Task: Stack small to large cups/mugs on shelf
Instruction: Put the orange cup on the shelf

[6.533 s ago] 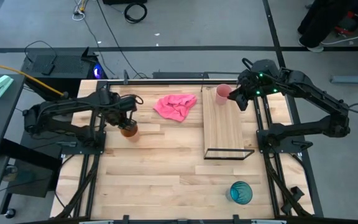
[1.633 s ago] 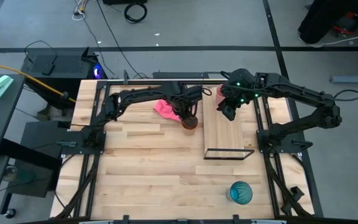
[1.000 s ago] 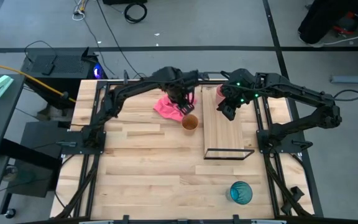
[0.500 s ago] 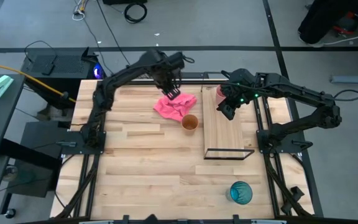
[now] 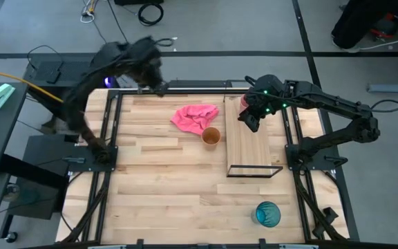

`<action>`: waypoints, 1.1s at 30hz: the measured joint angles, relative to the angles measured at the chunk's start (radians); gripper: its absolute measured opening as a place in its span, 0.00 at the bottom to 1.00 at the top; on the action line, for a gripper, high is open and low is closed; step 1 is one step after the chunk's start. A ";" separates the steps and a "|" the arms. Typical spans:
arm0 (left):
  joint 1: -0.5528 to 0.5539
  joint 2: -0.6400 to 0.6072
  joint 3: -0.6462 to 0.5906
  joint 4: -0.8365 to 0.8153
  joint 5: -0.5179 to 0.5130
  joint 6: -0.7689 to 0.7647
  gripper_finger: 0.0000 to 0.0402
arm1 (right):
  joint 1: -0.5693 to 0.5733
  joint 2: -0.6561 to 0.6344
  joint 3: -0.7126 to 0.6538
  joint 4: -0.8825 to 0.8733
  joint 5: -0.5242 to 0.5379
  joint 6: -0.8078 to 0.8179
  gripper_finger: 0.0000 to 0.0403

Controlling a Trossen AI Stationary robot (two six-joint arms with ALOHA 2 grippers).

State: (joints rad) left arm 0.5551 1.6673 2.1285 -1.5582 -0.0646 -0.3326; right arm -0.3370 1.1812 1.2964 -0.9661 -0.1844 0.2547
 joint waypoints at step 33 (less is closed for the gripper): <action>-0.213 -0.548 -1.350 0.766 0.005 -0.509 0.26 | 0.010 0.393 0.000 0.172 -0.029 0.008 0.29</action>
State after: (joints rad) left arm 0.3416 1.1191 0.7788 -0.7924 -0.0600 -0.8415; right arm -0.3274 1.5743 1.2968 -0.7938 -0.2132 0.2626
